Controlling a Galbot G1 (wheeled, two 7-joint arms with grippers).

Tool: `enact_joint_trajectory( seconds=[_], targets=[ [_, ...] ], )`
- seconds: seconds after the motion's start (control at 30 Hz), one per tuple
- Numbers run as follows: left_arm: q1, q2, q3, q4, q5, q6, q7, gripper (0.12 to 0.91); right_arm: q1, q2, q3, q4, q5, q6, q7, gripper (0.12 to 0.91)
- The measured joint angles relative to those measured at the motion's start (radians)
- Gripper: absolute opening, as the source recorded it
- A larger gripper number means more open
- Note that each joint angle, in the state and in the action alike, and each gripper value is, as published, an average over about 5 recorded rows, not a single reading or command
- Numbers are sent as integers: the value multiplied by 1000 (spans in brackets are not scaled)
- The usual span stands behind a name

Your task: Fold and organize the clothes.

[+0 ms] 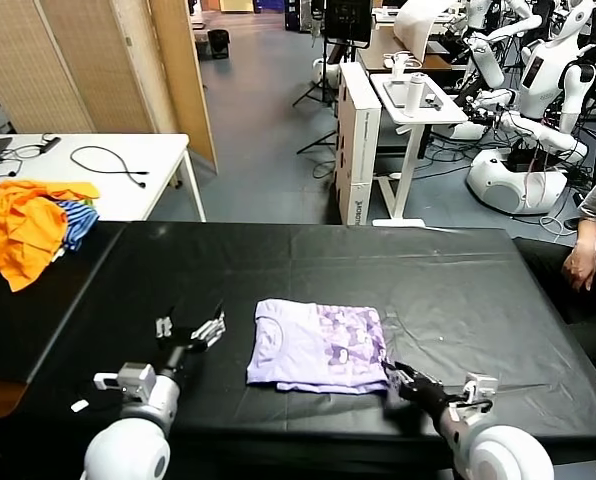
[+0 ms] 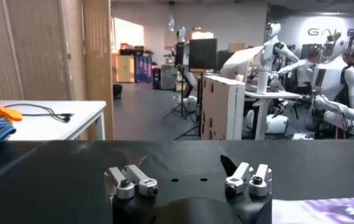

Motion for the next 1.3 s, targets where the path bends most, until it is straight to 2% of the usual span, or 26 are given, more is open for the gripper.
enact_joint_trajectory(
  seconds=[0.17,0.27,0.5,0.57,0.7,0.97,1.13,1.3],
  targets=[
    [2,-1,13,3,-24,-26,-40,907,-28,-18,11,53,-67,107,-61,809],
    [17,13,16,-2,-45,-41,-63,907,-48,-33,-1,75,-141,195,-89,891],
    [75,82,-5,-5,-113,-95,-84,907,-103,-63,-27,125,-289,406,-112,907],
    [94,105,-13,-10,-122,-99,-98,907,-120,-70,-30,137,-307,425,-105,907],
    [144,147,-26,-35,-123,-74,-136,907,-158,-75,-33,160,-341,438,-74,907],
    [297,191,-60,-96,-146,-72,-145,907,-254,-58,-24,154,-440,528,-3,907],
    [391,203,-78,-134,-152,-76,-175,907,-317,-46,-9,151,-492,587,6,907],
    [481,207,-87,-173,-148,-94,-178,907,-367,-50,6,146,-502,612,10,907]
  ],
)
